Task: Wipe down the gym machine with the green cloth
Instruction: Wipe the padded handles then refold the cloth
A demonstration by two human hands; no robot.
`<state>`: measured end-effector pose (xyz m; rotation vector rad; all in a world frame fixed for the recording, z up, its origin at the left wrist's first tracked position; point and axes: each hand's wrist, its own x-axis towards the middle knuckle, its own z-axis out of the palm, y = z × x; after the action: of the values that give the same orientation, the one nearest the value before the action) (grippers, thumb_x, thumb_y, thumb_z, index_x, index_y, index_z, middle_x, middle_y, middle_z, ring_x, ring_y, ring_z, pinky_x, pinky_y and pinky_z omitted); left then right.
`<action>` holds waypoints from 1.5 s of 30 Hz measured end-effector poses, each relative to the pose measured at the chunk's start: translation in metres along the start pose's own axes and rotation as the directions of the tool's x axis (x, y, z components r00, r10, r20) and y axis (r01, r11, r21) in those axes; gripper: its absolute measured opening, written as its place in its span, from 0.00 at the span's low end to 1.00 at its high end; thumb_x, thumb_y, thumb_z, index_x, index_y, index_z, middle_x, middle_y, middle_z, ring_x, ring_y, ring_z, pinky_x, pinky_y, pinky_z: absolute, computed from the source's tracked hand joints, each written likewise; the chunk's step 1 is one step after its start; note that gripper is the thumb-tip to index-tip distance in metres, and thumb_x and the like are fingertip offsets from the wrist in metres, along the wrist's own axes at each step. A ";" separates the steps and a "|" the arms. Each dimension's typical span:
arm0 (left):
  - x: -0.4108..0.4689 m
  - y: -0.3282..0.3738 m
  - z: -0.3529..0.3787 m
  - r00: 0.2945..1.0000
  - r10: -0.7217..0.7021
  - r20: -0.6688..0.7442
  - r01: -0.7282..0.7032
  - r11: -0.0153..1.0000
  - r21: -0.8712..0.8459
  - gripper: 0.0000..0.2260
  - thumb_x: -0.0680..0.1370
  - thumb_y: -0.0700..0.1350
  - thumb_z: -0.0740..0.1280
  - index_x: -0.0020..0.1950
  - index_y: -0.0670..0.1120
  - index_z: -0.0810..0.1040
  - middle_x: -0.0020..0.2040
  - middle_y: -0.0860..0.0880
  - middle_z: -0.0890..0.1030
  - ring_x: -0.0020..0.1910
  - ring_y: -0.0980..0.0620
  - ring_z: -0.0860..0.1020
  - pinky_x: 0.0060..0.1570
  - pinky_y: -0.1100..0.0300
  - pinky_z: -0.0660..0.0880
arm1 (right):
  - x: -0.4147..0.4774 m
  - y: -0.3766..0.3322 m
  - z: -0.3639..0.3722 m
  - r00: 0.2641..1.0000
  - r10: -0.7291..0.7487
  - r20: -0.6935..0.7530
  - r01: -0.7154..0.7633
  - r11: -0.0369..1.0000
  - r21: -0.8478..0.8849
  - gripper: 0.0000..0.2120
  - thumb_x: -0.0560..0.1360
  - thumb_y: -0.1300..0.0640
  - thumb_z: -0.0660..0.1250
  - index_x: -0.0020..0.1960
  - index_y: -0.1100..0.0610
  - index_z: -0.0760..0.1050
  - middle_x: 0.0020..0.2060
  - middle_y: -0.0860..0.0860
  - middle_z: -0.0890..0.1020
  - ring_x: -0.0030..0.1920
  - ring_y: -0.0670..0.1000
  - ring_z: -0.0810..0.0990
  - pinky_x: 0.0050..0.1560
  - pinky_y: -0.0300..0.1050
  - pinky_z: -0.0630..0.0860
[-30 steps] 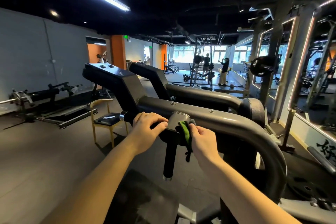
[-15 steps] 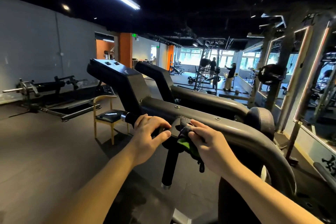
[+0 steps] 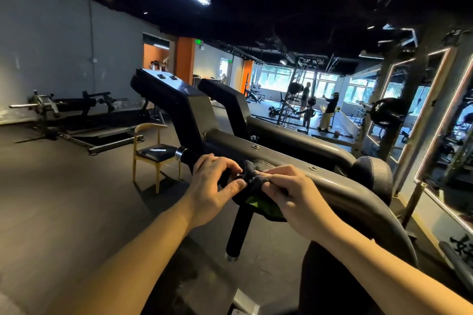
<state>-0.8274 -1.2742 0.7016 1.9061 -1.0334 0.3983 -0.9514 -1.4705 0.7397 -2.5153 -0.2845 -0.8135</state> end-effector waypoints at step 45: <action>0.027 0.084 -0.024 0.993 -0.089 -0.072 0.097 0.989 0.113 0.07 0.82 0.52 0.66 0.51 0.51 0.82 0.47 0.55 0.81 0.52 0.56 0.77 0.54 0.60 0.72 | 0.029 -0.022 -0.043 0.881 0.327 -0.341 -0.272 0.941 0.201 0.14 0.71 0.66 0.78 0.53 0.53 0.85 0.46 0.46 0.85 0.48 0.47 0.82 0.53 0.38 0.76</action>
<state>-0.8745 -1.2885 0.7789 2.0222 -0.8908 0.4735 -0.9568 -1.4715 0.7961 -2.1374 0.1664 -1.0683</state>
